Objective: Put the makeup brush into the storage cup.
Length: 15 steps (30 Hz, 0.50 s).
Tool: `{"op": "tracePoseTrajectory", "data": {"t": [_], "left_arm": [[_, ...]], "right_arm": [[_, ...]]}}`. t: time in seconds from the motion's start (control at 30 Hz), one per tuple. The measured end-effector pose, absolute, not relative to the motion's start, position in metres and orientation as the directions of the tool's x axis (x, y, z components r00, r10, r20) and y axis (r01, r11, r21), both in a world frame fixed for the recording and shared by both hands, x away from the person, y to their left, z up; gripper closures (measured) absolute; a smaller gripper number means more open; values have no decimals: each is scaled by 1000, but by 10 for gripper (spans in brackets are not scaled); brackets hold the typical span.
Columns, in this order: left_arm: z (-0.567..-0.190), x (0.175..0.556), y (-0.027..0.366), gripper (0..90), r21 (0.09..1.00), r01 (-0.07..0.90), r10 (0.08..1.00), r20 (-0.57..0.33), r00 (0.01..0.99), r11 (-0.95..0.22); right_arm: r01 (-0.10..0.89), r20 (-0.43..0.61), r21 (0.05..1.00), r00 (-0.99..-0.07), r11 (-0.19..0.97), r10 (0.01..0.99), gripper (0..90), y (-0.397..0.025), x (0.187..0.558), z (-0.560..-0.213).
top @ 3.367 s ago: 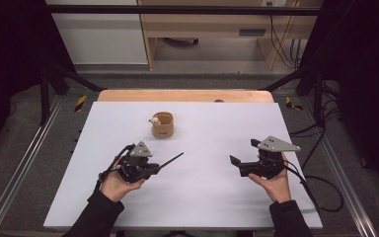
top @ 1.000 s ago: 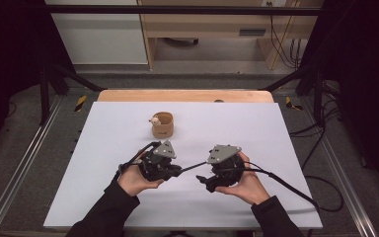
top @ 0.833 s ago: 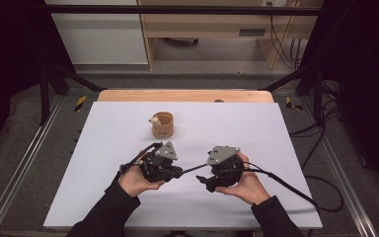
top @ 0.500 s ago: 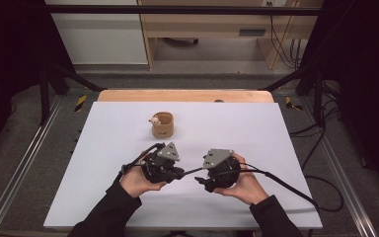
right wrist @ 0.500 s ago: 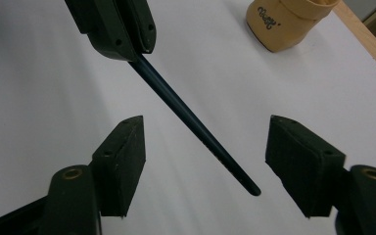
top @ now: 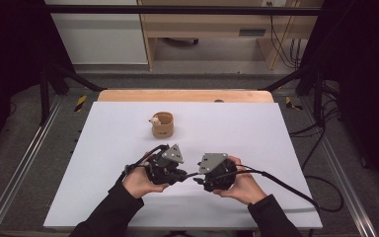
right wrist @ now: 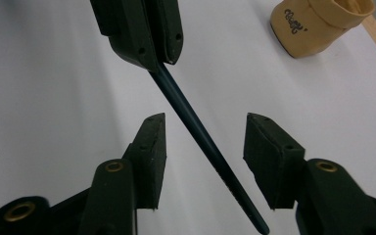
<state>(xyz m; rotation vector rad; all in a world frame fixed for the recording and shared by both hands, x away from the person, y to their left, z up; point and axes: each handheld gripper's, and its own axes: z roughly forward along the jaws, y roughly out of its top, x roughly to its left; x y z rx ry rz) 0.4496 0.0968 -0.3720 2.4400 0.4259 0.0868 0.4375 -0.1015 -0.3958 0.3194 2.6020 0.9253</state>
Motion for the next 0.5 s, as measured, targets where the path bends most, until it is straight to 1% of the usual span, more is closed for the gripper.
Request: {"op": "tracePoseTrajectory", "data": {"t": [0.2,0.3,0.43,0.5], "left_arm": [[-372,449,96,834,620,274,311,-51,949,-735],[-372,448,95,834,615,269,302,-53,952,-741],[-373,447,94,834,611,263,294,-52,954,-746],[-373,447,93,834,607,260,291,-50,955,-750]], "right_arm": [[53,-270,624,-922,780,279,610,-101,436,-397],[39,-271,614,-927,788,258,649,-100,436,-398],[40,-268,610,-929,791,254,688,-99,435,-399],[21,-275,605,-933,796,233,712,-99,435,-399]]}}
